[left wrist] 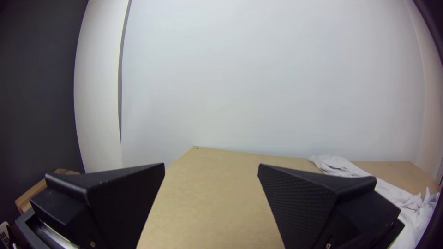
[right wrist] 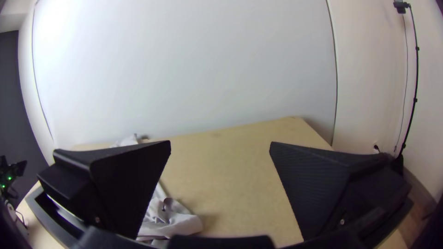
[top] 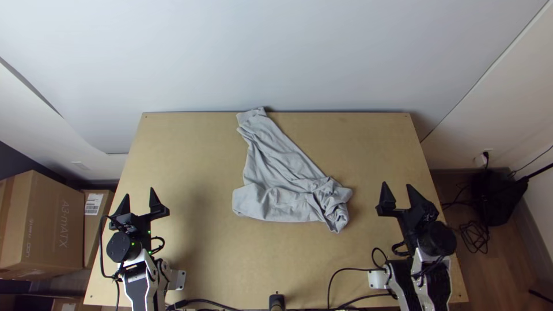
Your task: Fold the t-shirt
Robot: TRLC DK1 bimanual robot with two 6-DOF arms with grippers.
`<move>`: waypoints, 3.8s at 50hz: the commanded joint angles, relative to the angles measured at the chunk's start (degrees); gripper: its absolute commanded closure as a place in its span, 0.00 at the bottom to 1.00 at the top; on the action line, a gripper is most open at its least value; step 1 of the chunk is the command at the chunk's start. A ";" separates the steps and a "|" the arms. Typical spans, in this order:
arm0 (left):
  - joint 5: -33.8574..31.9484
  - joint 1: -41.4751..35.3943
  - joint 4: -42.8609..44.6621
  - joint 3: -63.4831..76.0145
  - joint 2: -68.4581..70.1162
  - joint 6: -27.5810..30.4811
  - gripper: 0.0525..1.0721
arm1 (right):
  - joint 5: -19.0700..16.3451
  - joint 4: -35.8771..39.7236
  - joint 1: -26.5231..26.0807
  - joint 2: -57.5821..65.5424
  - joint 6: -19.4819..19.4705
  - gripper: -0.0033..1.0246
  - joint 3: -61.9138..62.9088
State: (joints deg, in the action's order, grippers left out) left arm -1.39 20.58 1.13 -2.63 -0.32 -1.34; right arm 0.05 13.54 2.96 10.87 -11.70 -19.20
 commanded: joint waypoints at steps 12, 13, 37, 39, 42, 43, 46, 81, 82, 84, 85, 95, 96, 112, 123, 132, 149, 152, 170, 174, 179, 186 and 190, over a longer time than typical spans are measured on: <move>-0.28 -0.89 -6.49 -3.25 -0.91 5.21 0.04 | -0.58 15.82 2.40 17.08 -8.60 0.04 -17.45; -0.37 -1.15 -6.84 -4.05 -1.53 5.39 0.04 | -0.85 16.52 2.84 17.87 -9.48 0.04 -18.33; -0.63 -9.50 -22.83 -36.13 -31.50 3.81 0.04 | -6.91 28.65 7.67 29.47 -25.03 0.04 -31.86; -0.28 -12.05 -25.38 -39.38 -34.58 3.01 0.04 | -7.00 30.32 7.67 30.61 -26.44 0.04 -33.27; -0.28 -13.99 -28.28 -43.33 -38.18 0.99 0.04 | -7.53 32.95 7.67 32.37 -28.73 0.04 -35.03; -0.28 -14.43 -28.99 -44.56 -39.50 0.38 0.04 | -8.05 33.39 7.59 32.90 -29.34 0.04 -35.47; -0.28 -15.30 -30.66 -47.55 -42.66 -0.59 0.04 | -9.90 34.36 7.32 33.69 -30.13 0.04 -36.17; -0.72 -35.96 -31.89 -72.69 -84.32 -18.52 0.12 | -12.54 47.81 4.95 34.48 -36.90 0.04 -35.47; -0.72 -36.22 -30.92 -72.78 -85.20 -18.78 0.12 | -12.54 47.90 4.95 34.21 -36.90 0.04 -35.47; -0.72 -36.31 -28.37 -72.78 -87.05 -19.49 0.12 | -12.54 48.07 4.77 33.42 -37.16 0.04 -35.73; -0.72 -36.57 -27.49 -72.95 -88.01 -19.57 0.14 | -12.54 48.33 4.42 33.07 -37.16 0.04 -35.82; -0.81 -37.80 -20.99 -75.15 -95.57 -21.42 0.26 | -12.54 48.77 2.22 29.64 -37.16 0.04 -35.20; -0.81 -37.80 -20.99 -75.76 -96.45 -21.60 0.26 | -12.45 48.77 2.22 29.47 -37.07 0.04 -35.03; -0.99 -39.47 -19.06 -85.34 -107.70 -23.35 0.32 | -11.92 48.77 0.82 28.33 -36.46 0.04 -32.92; -0.99 -40.18 -18.53 -93.25 -115.61 -23.97 0.41 | -11.22 48.77 0.47 27.89 -35.67 0.04 -32.65; -0.99 -39.39 -18.53 -98.18 -121.41 -25.11 0.41 | -11.04 48.33 0.29 27.80 -35.58 0.04 -32.39; -0.99 -37.63 -20.73 -107.76 -130.11 -27.04 0.41 | -10.69 47.63 -0.50 27.89 -35.40 0.04 -30.98; -0.99 -37.54 -21.34 -109.08 -131.34 -27.04 0.41 | -10.51 47.37 -0.50 27.89 -35.40 0.04 -30.98; -0.99 -37.72 -25.56 -116.81 -137.50 -26.96 0.50 | -10.43 47.19 -0.85 27.97 -35.40 0.04 -31.34; -0.72 -37.98 -25.38 -116.72 -137.41 -26.87 0.76 | -10.43 47.19 -0.85 27.89 -35.32 0.04 -31.16; -0.72 -37.98 -25.38 -116.81 -137.23 -25.99 0.98 | -10.43 47.10 -0.85 27.89 -35.32 0.04 -30.90; -0.90 -37.19 -27.32 -116.63 -135.39 -24.94 0.98 | -10.43 46.93 -0.85 27.89 -35.49 0.04 -30.81; -0.99 -36.05 -27.93 -116.72 -132.49 -25.11 0.98 | -10.51 47.02 -0.50 27.80 -35.67 0.04 -29.93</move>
State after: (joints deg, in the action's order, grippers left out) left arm -2.31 -16.95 -25.19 -118.08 -136.64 -26.52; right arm -10.94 60.75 2.44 38.98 -47.31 -50.96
